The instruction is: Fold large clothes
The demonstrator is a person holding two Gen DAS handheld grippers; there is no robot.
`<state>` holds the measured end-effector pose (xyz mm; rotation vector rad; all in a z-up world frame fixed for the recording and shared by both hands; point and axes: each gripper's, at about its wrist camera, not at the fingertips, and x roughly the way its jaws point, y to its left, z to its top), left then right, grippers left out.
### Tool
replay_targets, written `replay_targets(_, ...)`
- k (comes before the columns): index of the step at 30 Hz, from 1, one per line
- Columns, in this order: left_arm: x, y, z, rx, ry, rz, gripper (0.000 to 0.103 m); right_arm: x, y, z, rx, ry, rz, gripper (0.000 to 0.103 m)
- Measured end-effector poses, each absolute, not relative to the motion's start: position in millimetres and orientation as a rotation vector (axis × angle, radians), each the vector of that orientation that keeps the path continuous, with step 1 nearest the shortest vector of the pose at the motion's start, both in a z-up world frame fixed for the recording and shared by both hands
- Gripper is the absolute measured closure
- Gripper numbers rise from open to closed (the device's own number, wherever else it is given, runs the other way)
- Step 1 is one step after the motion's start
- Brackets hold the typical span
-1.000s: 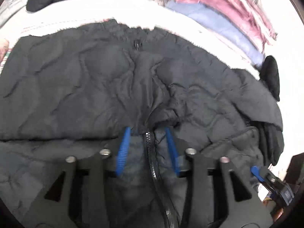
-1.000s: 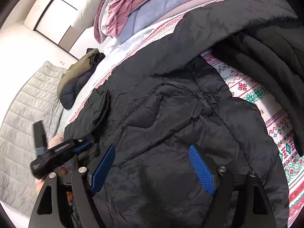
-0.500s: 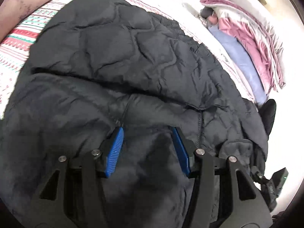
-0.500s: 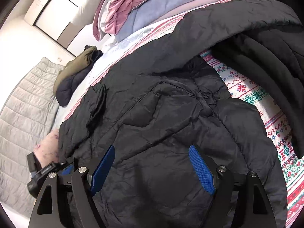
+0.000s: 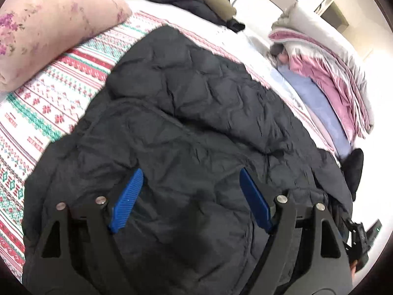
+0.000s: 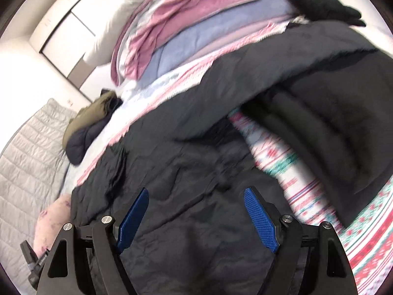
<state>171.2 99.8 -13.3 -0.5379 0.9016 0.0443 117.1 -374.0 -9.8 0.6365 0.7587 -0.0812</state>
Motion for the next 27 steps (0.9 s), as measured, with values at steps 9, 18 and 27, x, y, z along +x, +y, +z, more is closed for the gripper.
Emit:
replay_targets(9,160.4,81.9,6.1,-0.241,0.81,0.17,0.011,120.2,-345.6,6.8,0.384,0.744,-0.103,0.021)
replay_targets(18,156.6,94.5,15.3,-0.189,0.71,0.219,0.011,90.0,-449.5,31.2,0.663,0.541,-0.243,0.013)
replay_targets(27,166.6,110.8,2.3,-0.272,0.793,0.237,0.011,113.9,-589.6,-12.0,1.156,0.494,-0.354,0.013)
